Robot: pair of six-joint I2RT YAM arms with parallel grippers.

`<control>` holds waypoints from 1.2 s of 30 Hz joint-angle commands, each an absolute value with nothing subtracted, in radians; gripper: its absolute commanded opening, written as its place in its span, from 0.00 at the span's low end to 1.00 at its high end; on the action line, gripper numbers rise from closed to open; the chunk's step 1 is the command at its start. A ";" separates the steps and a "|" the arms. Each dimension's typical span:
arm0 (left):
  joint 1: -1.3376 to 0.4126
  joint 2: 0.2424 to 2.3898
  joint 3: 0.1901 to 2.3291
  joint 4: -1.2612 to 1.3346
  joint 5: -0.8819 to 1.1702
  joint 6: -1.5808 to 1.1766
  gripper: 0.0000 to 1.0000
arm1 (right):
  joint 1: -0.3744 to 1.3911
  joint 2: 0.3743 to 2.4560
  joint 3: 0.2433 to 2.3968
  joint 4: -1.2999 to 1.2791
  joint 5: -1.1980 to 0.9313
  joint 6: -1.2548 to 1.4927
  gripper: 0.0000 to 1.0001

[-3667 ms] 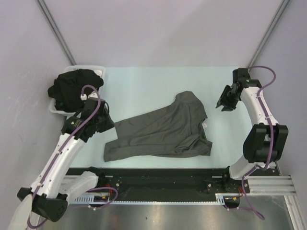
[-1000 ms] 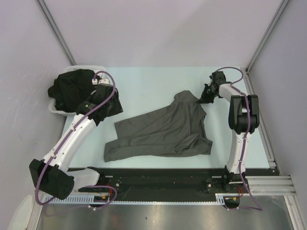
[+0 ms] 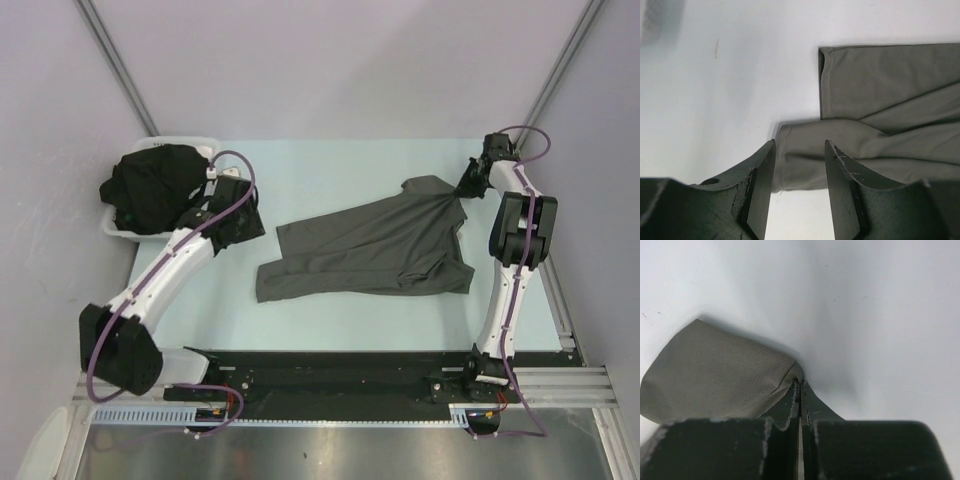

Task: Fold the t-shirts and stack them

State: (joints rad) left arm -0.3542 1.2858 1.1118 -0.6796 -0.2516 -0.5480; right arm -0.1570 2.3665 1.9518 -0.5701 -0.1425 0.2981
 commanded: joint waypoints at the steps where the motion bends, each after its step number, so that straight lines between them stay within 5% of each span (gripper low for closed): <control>1: -0.357 1.387 1.120 -0.511 -0.198 -0.526 0.49 | -0.182 2.313 1.930 -0.568 -0.120 0.281 0.00; 11: -0.364 1.745 1.264 -0.368 -0.153 -0.465 0.49 | -0.189 2.307 1.950 -0.623 -0.129 0.265 0.16; 36: -0.351 1.982 1.404 -0.411 -0.167 -0.442 0.47 | -0.190 2.361 2.026 -0.664 -0.149 0.262 0.10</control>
